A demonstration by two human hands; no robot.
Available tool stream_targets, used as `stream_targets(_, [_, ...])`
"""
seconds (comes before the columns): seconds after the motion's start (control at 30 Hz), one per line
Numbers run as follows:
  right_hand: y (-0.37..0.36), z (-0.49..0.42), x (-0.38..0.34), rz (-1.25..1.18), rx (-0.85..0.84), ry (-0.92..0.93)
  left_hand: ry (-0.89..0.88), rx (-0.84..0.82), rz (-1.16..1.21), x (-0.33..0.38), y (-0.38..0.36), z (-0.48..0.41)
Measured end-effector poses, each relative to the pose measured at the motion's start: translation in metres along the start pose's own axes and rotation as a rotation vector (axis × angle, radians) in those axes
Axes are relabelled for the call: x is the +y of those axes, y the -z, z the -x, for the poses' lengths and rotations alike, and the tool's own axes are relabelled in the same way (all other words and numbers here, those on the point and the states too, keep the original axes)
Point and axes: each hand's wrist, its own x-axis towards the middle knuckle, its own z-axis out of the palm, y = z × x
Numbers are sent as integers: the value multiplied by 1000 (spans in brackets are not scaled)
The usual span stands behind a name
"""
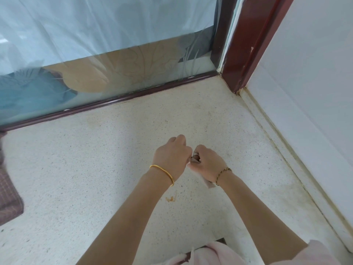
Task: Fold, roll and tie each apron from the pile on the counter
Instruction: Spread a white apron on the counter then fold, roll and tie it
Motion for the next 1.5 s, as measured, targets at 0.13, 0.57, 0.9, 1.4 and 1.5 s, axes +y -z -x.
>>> stream_targets(0.13, [5,-1,2,67,-122,85,-62,-85,3,-4,1,-1])
stream_targets(0.57, [28,9,-5,-71,-457,259,-29,-716,680,-36,27,-19])
stream_targets(0.9, [30,11,-2,-798,-327,130,514,-409,1944,-45,-34,8])
stream_targets(1.4, [19,-2,8,-220,-20,-11,625,-133,1374,-29,-56,4])
stream_targets(1.5, [19,4,3,83,-95,-49,614,-275,1159,-34,-66,3])
